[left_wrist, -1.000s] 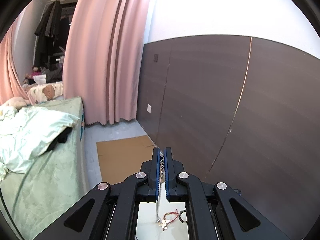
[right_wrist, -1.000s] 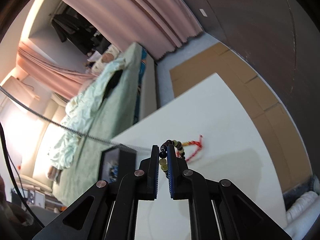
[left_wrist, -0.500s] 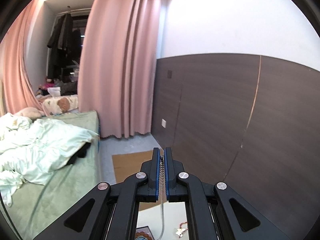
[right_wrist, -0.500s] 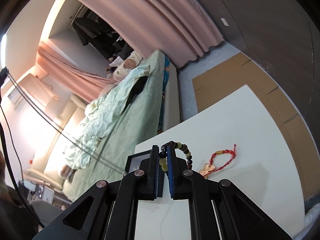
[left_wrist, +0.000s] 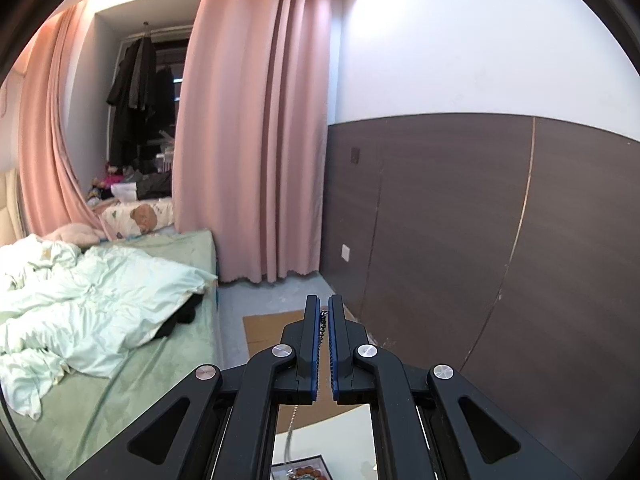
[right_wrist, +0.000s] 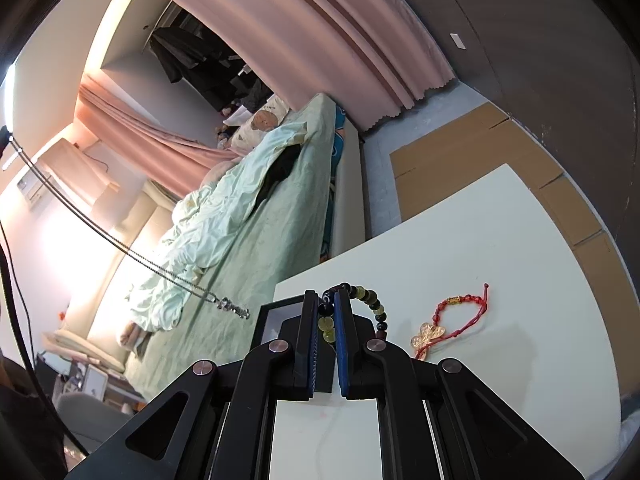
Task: Organize jewelry
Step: 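Lift the chain and bracelet and carry both tools over the black box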
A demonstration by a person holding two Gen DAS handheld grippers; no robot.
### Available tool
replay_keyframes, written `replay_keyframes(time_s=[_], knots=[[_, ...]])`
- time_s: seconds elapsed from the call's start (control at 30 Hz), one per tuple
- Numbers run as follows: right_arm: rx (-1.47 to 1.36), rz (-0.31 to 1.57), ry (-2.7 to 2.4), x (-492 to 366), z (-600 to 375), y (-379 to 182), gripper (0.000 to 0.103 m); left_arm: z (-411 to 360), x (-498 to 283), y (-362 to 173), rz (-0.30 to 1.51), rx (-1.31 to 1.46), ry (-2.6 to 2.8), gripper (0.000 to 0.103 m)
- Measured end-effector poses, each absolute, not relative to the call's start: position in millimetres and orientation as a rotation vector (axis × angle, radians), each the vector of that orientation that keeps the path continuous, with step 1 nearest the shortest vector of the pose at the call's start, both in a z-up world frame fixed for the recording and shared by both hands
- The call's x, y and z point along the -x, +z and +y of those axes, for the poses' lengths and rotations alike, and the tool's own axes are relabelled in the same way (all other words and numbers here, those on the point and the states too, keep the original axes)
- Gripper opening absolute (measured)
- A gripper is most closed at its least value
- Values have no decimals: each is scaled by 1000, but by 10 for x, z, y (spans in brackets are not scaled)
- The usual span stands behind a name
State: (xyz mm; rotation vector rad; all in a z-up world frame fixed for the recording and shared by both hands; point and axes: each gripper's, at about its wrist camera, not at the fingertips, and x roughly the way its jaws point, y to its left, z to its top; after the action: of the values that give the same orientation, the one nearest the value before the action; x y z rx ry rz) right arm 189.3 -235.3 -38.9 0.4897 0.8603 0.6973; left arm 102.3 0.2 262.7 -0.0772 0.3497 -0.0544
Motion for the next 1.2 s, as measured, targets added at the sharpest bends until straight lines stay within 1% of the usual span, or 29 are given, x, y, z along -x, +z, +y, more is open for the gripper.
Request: replay_keyframes(time_s=[0.3, 0.8, 0.97, 1.2], knots=[[-465, 878, 689, -1902, -2284, -416, 10, 193, -1228, 2281, 403, 113, -36, 4], [-419, 913, 694, -1954, -2092, -494, 10, 338, -1315, 2190, 412, 114, -40, 4], [-408, 921, 692, -1949, -2060, -518, 10, 374, -1312, 2087, 415, 92, -17, 4], [-391, 914, 697, -1908, -2033, -494, 10, 381, -1400, 1626, 495, 118, -35, 4]])
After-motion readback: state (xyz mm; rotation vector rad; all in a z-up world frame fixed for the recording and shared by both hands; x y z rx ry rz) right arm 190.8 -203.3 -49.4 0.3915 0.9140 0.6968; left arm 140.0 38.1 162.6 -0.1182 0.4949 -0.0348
